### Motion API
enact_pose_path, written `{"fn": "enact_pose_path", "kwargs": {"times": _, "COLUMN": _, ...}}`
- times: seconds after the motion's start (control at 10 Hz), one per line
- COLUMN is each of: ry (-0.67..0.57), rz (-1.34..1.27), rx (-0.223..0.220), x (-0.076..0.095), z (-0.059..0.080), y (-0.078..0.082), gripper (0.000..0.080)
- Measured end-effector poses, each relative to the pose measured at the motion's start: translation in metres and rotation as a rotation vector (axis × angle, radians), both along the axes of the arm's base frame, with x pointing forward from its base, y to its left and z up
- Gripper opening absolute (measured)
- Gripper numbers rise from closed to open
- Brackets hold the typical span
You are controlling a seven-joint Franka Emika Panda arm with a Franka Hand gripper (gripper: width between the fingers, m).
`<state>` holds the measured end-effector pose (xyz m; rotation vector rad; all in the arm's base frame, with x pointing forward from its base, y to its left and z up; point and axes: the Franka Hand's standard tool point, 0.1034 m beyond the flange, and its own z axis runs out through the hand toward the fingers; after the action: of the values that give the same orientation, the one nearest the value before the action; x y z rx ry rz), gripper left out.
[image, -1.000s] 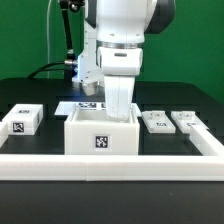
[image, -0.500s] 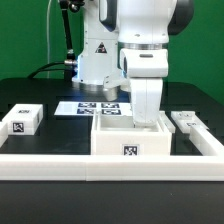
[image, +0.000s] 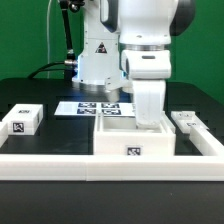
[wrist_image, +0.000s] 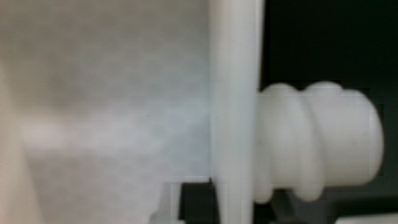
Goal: Assemble cabinet
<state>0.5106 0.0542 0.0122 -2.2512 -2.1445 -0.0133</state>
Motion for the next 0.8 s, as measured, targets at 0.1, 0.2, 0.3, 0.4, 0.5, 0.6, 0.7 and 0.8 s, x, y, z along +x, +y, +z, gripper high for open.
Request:
{"fn": "enact_pose_path", "kwargs": {"times": 0.1, "ry": -0.003, "rz": -0.009, "rx": 0.005, "x": 0.005, "z": 0.000, "y": 0.013, "gripper": 0.0040}}
{"fn": "enact_pose_path", "kwargs": {"times": 0.2, "ry": 0.013, "rz": -0.015, "rx": 0.004, "x": 0.005, "z": -0.001, "y": 0.025, "gripper": 0.0040}}
{"fn": "enact_pose_path", "kwargs": {"times": 0.3, "ry": 0.021, "rz": -0.003, "rx": 0.005, "x": 0.006, "z": -0.001, "y": 0.036, "gripper": 0.0040}}
{"fn": "enact_pose_path", "kwargs": {"times": 0.4, "ry": 0.020, "rz": 0.009, "rx": 0.006, "x": 0.006, "z": -0.001, "y": 0.044, "gripper": 0.0040}}
{"fn": "enact_pose_path", "kwargs": {"times": 0.5, "ry": 0.019, "rz": 0.010, "rx": 0.008, "x": 0.006, "z": 0.000, "y": 0.050, "gripper": 0.0040}}
{"fn": "enact_pose_path", "kwargs": {"times": 0.6, "ry": 0.017, "rz": 0.019, "rx": 0.010, "x": 0.007, "z": -0.001, "y": 0.055, "gripper": 0.0040}}
{"fn": "enact_pose_path", "kwargs": {"times": 0.7, "ry": 0.016, "rz": 0.026, "rx": 0.013, "x": 0.007, "z": -0.001, "y": 0.060, "gripper": 0.0040}}
{"fn": "enact_pose_path", "kwargs": {"times": 0.8, "ry": 0.015, "rz": 0.026, "rx": 0.013, "x": 0.007, "z": -0.001, "y": 0.060, "gripper": 0.0040}}
